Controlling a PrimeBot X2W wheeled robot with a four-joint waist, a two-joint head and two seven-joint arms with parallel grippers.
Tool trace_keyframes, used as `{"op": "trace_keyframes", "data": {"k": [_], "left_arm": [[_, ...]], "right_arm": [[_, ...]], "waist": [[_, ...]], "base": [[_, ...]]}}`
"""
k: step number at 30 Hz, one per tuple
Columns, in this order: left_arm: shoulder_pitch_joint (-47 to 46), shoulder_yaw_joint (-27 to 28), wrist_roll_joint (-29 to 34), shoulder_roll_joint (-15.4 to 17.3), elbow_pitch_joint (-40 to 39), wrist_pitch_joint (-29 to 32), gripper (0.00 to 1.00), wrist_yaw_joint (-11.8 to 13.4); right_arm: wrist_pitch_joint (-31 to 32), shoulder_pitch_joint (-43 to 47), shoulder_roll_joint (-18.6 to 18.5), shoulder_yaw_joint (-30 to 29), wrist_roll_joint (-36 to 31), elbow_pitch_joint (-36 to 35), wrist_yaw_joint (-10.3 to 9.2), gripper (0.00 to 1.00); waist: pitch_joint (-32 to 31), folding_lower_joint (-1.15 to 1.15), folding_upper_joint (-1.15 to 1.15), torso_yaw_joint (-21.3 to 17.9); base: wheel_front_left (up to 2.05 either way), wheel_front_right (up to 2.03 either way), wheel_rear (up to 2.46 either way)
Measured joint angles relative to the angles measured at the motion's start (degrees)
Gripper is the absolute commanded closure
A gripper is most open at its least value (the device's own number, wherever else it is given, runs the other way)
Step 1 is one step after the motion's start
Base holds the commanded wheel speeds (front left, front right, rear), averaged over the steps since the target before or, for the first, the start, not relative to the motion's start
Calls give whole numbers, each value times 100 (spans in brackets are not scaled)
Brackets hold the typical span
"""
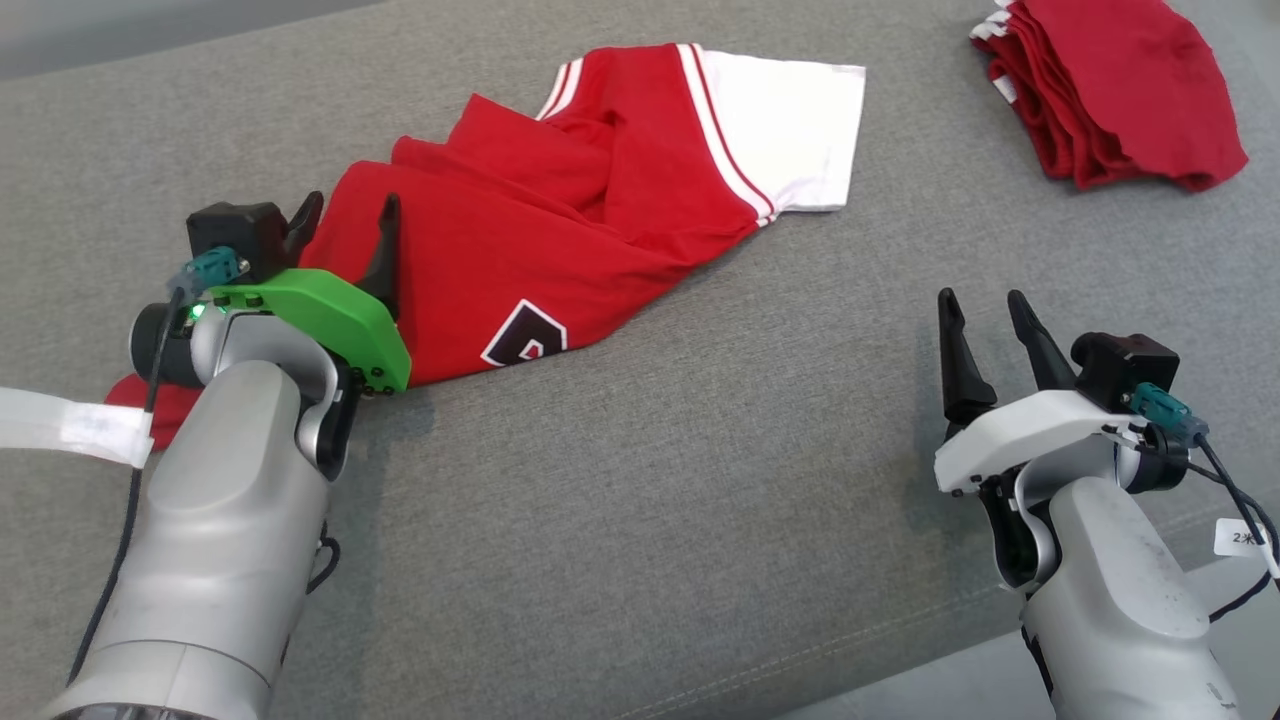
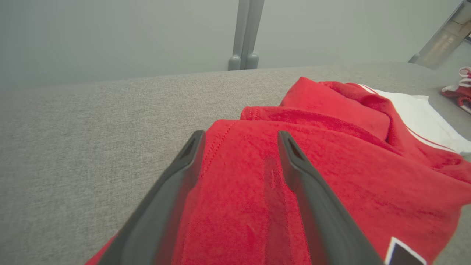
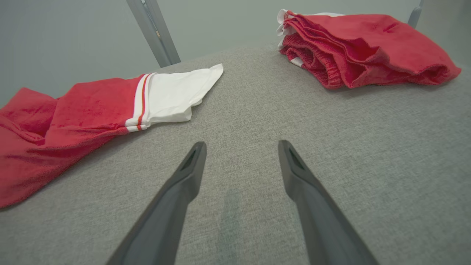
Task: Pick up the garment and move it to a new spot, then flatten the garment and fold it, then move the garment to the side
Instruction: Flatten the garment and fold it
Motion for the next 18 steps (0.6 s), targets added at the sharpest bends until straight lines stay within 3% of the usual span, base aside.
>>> {"op": "trace_keyframes", "data": {"k": [8,16,17,18], "left_arm": [[-321,-460,-668,501,394,336,0,0],[-415,-925,-1198,628,433,564,0,0],[-425,-968,-1257,644,433,565,4,0],[-437,-1026,-1305,665,433,536,22,0]], "right_arm": [[0,-25,0,115,89,-31,0,0],[0,-45,0,142,116,-49,0,0],[0,-48,0,143,116,-48,0,0],[0,-53,0,151,116,-48,0,0]], "waist": [[274,0,0,-370],[453,0,0,-463],[459,0,0,-455],[463,0,0,-445]], "base": [[0,0,0],[0,0,0],[0,0,0],[0,0,0]]}}
